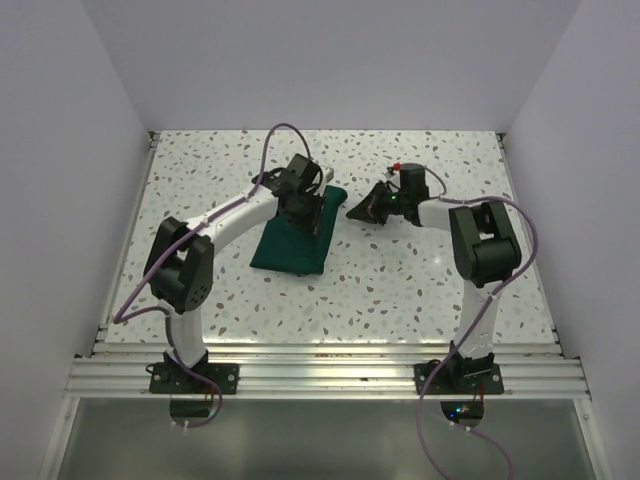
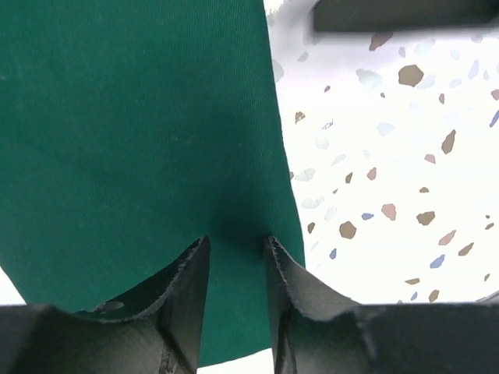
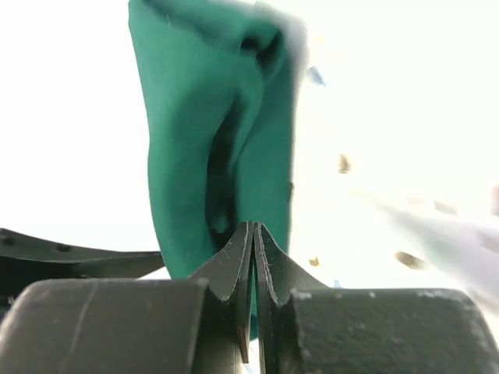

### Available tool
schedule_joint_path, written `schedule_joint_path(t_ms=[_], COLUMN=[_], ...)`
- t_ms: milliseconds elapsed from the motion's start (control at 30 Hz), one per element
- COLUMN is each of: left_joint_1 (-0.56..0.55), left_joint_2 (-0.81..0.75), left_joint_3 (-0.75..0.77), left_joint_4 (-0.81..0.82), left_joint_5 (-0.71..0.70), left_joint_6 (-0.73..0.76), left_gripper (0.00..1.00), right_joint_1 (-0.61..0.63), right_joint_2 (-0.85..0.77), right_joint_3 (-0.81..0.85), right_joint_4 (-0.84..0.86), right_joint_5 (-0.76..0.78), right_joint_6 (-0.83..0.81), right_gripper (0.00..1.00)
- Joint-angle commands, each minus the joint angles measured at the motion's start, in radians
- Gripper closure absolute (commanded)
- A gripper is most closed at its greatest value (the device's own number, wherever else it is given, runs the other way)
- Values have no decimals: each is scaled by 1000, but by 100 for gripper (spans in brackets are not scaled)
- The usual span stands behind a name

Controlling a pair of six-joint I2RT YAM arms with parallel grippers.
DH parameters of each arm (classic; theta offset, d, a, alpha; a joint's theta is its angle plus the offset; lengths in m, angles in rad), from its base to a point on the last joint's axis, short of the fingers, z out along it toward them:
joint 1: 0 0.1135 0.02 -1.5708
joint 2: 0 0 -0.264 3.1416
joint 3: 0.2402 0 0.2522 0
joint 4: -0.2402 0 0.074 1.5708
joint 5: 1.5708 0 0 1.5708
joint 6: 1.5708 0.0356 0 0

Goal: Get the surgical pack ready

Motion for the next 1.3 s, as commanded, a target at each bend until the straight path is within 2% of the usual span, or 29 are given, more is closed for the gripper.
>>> schedule_joint_path(t_ms=[0,167,367,433,567,633,833,900,1000,1133,1267], left_joint_1=[10,10,10,9,9,9,-3,-14,-25,-43,-45], left_joint_2=[-57,-42,-63,-80,-103,-122,-160,-171,-169,-155,-139], left_joint_3=[-42,-105,-223,-275,-330,-350,-335,-327,-338,-390,-450], left_joint_4=[65,126,211,238,249,254,234,232,246,275,297], left_joint_5=[63,136,179,187,183,178,207,238,267,294,299], left_joint_6=[4,-31,-63,-76,-83,-83,-108,-112,-122,-120,-129], left_gripper=[66,80,84,84,85,85,84,84,84,84,84], right_joint_1=[-27,21,69,76,56,41,3,-5,-4,15,56], right_joint_2=[-106,-83,46,98,213,239,249,212,169,91,57], right_joint_3=[91,244,335,343,219,193,188,226,254,246,168], right_joint_4=[-326,-337,-117,-71,256,318,263,143,64,42,58], right_joint_5=[35,-10,-87,-127,-173,-185,-201,-196,-187,-198,-222], right_joint_6=[-248,-276,-72,-6,171,189,113,41,-15,-16,-39], right_gripper=[94,94,93,94,94,94,94,93,93,93,93])
